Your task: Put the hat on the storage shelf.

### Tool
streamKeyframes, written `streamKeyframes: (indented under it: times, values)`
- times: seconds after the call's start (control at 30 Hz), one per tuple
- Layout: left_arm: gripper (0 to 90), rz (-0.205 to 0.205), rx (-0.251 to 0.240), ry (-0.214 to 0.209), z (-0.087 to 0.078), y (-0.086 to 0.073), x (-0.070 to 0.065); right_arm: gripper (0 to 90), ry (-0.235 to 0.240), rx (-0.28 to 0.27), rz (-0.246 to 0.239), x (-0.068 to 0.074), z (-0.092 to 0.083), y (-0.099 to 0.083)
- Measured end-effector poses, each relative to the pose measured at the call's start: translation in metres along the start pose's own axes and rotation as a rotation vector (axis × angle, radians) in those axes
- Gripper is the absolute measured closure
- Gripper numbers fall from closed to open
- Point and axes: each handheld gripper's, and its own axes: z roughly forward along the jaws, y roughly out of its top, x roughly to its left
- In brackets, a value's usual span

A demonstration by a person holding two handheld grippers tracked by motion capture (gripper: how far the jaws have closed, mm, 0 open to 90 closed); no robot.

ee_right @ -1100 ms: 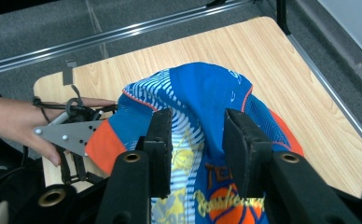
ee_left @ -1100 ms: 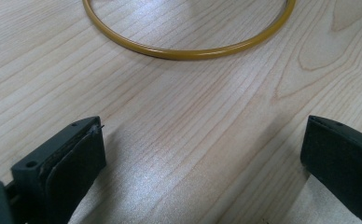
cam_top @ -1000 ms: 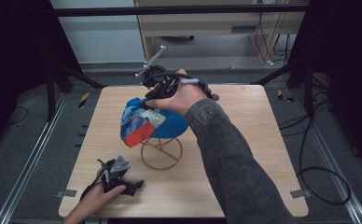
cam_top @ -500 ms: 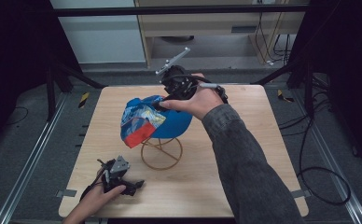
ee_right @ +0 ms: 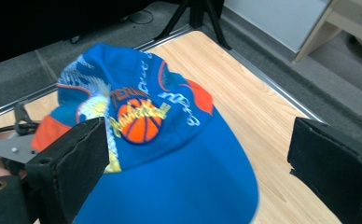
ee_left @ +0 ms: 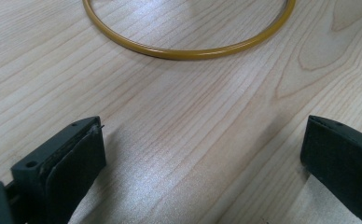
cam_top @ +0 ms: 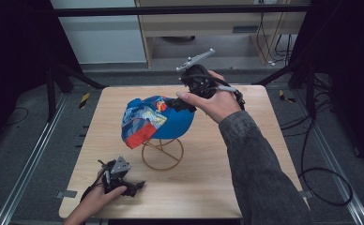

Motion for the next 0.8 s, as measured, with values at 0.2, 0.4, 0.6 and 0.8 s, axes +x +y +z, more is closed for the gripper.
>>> streamKeyframes:
  times: [0.2, 0.4, 0.6, 0.8]
  values:
    - [0.0, 0.0, 0.0, 0.0, 0.0, 0.0, 0.0, 5.5, -0.026, -0.026, 0.019, -0.008, -0.01, -0.012]
    - [0.0, 0.0, 0.0, 0.0, 0.0, 0.0, 0.0, 7.7, -0.063, -0.052, 0.042, -0.016, -0.025, -0.03]
    - [0.0, 0.0, 0.0, 0.0, 0.0, 0.0, 0.0, 9.0, -0.095, -0.069, 0.068, -0.025, -0.042, -0.052]
    - [0.0, -0.001, -0.003, 0.001, 0.0, 0.0, 0.0, 9.9, -0.112, -0.08, 0.075, -0.033, -0.052, -0.071]
